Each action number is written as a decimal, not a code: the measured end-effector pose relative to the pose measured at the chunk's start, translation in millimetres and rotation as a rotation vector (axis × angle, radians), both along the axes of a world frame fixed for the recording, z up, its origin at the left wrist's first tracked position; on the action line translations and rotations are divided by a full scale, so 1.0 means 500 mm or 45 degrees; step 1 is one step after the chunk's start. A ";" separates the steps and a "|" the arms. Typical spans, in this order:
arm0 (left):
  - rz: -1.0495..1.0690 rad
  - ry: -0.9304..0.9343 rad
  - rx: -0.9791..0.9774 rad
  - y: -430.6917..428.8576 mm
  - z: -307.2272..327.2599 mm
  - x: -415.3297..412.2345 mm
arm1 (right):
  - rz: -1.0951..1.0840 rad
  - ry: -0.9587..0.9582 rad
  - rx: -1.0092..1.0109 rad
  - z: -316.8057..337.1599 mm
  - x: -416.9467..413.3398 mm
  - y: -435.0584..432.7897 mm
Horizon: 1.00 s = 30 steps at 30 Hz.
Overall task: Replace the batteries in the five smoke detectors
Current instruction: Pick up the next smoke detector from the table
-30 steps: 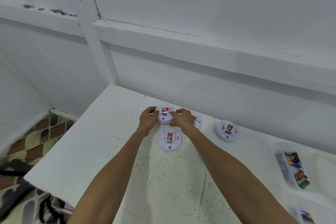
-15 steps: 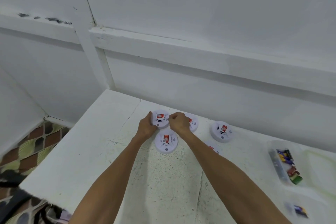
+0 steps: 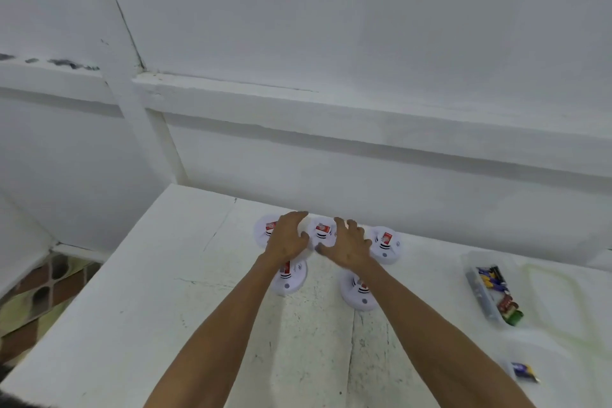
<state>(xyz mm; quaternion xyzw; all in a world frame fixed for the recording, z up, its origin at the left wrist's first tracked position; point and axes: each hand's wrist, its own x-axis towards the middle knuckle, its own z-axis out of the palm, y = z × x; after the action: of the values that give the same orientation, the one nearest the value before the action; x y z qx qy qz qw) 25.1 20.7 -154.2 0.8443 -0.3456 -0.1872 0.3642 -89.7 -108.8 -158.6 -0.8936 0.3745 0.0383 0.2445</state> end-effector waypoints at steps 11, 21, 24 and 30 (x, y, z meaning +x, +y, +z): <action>-0.056 0.077 0.096 -0.026 -0.044 -0.015 | 0.006 -0.195 0.056 -0.056 -0.016 -0.005; 0.009 0.192 0.029 -0.022 -0.040 -0.006 | -0.114 -0.394 0.271 -0.019 -0.007 0.006; -0.036 0.162 0.011 -0.024 -0.024 0.003 | -0.097 -0.540 0.326 -0.003 -0.019 0.006; -0.074 0.025 -0.132 -0.043 -0.015 -0.010 | -0.175 -0.702 0.174 0.028 -0.053 -0.008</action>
<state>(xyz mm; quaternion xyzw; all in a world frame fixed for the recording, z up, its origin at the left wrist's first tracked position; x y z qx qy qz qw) 19.9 -0.6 -161.7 0.8121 -0.3756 -0.1878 0.4051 -116.3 -112.9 -144.6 -0.8243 0.3501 -0.1976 0.3986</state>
